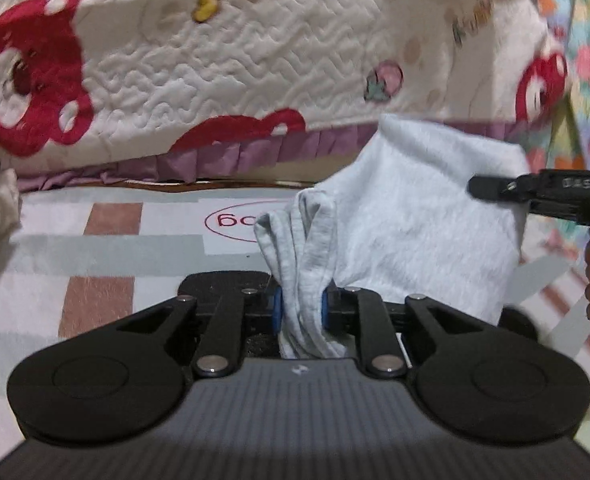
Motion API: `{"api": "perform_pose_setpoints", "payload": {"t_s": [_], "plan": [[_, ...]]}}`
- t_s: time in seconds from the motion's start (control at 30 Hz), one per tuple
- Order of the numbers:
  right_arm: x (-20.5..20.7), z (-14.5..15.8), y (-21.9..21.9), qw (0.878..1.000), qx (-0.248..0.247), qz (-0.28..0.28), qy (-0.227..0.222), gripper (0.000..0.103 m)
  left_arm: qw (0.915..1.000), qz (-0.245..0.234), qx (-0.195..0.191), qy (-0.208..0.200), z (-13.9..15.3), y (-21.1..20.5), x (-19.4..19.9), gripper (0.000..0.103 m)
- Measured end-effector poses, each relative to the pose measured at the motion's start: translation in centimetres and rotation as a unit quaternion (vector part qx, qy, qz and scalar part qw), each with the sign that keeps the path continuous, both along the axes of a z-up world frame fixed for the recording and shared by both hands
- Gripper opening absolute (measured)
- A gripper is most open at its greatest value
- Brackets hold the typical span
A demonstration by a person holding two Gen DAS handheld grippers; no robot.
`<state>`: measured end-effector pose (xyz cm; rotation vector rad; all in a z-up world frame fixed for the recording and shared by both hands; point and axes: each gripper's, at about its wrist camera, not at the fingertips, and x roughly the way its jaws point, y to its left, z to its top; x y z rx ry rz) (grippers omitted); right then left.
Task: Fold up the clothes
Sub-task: 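Lift the folded sweatshirt with both grippers and carry it toward the clothes stack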
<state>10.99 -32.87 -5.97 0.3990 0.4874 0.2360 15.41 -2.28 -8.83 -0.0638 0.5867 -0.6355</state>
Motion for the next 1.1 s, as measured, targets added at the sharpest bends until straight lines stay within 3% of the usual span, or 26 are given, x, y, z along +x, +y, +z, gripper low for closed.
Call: {"api": "perform_pose_setpoints", "payload": {"t_s": [0.07, 0.17, 0.23, 0.4, 0.57, 0.7, 0.9, 1.0, 1.1], "plan": [[-0.7, 2.2, 1.0, 0.999, -0.016, 0.017, -0.027, 0.021, 0.9997, 0.011, -0.012, -0.016, 1.2, 1.1, -1.0, 0.016], [-1.6, 5.5, 2.6, 0.996, -0.039, 0.042, -0.066, 0.021, 0.9986, 0.053, -0.007, -0.007, 4.5, 2.8, -2.8, 0.016], [-2.1, 7.6, 3.9, 0.993, -0.053, 0.064, -0.088, 0.021, 0.9938, 0.105, -0.034, 0.002, 7.0, 5.1, -5.0, 0.016], [-1.2, 12.0, 9.1, 0.98, -0.056, 0.163, -0.1, 0.021, 0.9796, 0.192, -0.043, -0.042, 13.3, 11.4, -11.3, 0.016], [1.6, 17.7, 15.2, 0.953, -0.039, 0.266, -0.14, 0.021, 0.9548, 0.272, -0.023, -0.118, 20.8, 17.3, -14.5, 0.016], [5.7, 20.7, 20.7, 0.944, -0.015, 0.303, -0.128, 0.021, 0.9335, 0.32, 0.009, -0.161, 24.6, 20.5, -14.6, 0.016], [12.3, 24.1, 28.9, 0.932, 0.021, 0.351, -0.092, 0.021, 0.9129, 0.364, 0.047, -0.178, 26.7, 24.3, -11.4, 0.016], [15.2, 23.3, 32.1, 0.931, 0.023, 0.356, -0.078, 0.021, 0.9093, 0.384, 0.03, -0.158, 26.2, 26.6, -8.7, 0.016], [18.0, 20.9, 34.2, 0.934, 0.017, 0.349, -0.067, 0.021, 0.9095, 0.403, 0.001, -0.1, 23.2, 28.5, -5.3, 0.015]]}}
